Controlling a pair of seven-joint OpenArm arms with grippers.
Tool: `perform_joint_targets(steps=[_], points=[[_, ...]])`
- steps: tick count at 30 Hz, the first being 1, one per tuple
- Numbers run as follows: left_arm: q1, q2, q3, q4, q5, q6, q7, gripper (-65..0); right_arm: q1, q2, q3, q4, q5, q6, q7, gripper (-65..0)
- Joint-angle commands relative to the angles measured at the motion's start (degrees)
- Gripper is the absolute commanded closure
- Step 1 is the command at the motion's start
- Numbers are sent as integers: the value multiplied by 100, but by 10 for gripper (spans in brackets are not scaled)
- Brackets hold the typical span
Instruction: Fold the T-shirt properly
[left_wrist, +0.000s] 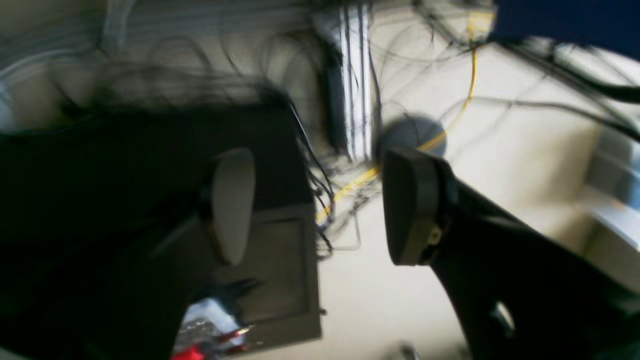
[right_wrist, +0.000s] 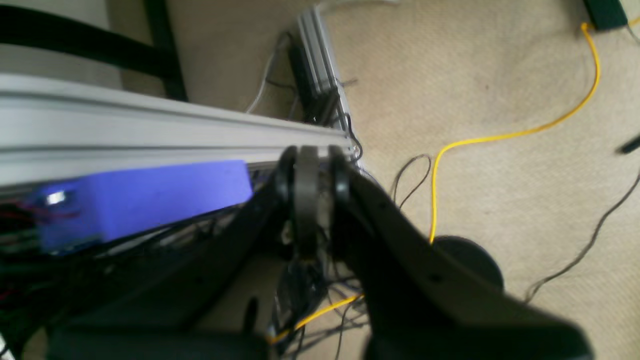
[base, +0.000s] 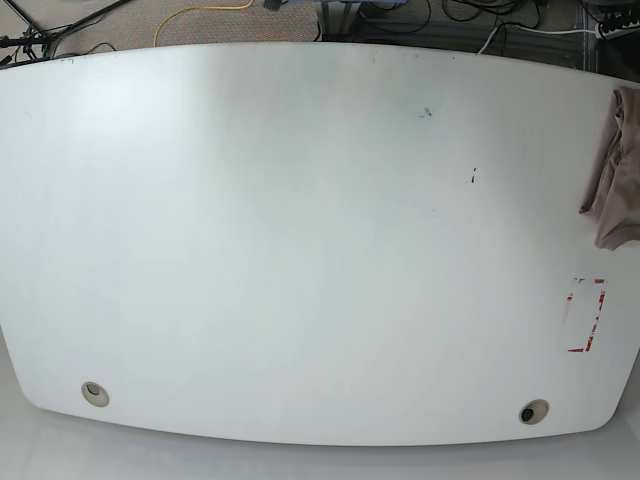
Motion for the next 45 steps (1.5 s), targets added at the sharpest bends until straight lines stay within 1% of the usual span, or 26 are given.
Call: perform_joint_targets(steps=[1, 6, 10, 11, 19, 23, 26, 27, 28, 29, 32, 35, 37, 40, 42, 43, 45], points=[[-722, -134, -7, -1086, -8, -31, 206, -372, 372, 167, 13, -561, 25, 55, -287, -35], [-1716, -222, -25, -2316, -35, -31, 267, -372, 855, 246, 22, -1123, 25, 46, -446, -35], [-2129, -222, -25, -2756, -26, -22, 276, -372, 1093, 272, 22, -1396, 25, 11, -569, -35], [-2270, -222, -7, -2932, 1, -13, 285, -372, 1181, 272, 13, -1475, 25, -42, -701, -35], [-2718, -222, 2, -3530, 1, 5, 285, -374, 1541, 281, 4, -1659, 8, -323, -1316, -35], [-2920, -222, 2, -3864, 1, 22, 285, -374, 1699, 264, -110, -1651, -318, -534, -1650, -35], [-3061, -222, 2, -4119, 1, 224, 285, -374, 1813, 237, -154, -1651, -669, -868, -1879, -35], [-3114, -222, 10, -4189, 1, 356, 285, -374, 1831, 220, -172, -1651, -784, -1036, -1975, -35], [-3122, -222, 10, -4207, 1, 409, 285, -374, 1831, 202, -172, -1651, -828, -1088, -2002, -35], [-3149, -222, 10, -4233, 1, 488, 285, -374, 1884, 123, -172, -1651, -924, -1203, -2063, -36], [-3166, -222, 10, -4233, 9, 523, 285, -374, 2051, 35, -172, -1668, -1144, -1387, -2239, -38], [-3228, -222, 19, -4277, 18, 576, 294, -374, 2130, 17, -154, -1721, -1285, -1519, -2459, -38], [-3254, -222, 54, -4277, 18, 682, 294, -374, 2244, 9, -154, -1791, -1364, -1598, -2538, -40], [-3263, -204, 230, -4277, 18, 989, 294, -374, 2411, 0, -163, -2020, -1408, -1660, -2564, -40], [-3263, -204, 327, -4277, 9, 1103, 294, -374, 2490, 0, -163, -2161, -1381, -1660, -2564, -40], [-3263, -195, 371, -4277, 9, 1121, 294, -374, 2526, -9, -172, -2240, -1373, -1660, -2564, -40], [-3263, -187, 406, -4277, 1, 1033, 294, -374, 2561, -9, -172, -2257, -1399, -1598, -2564, -40]])
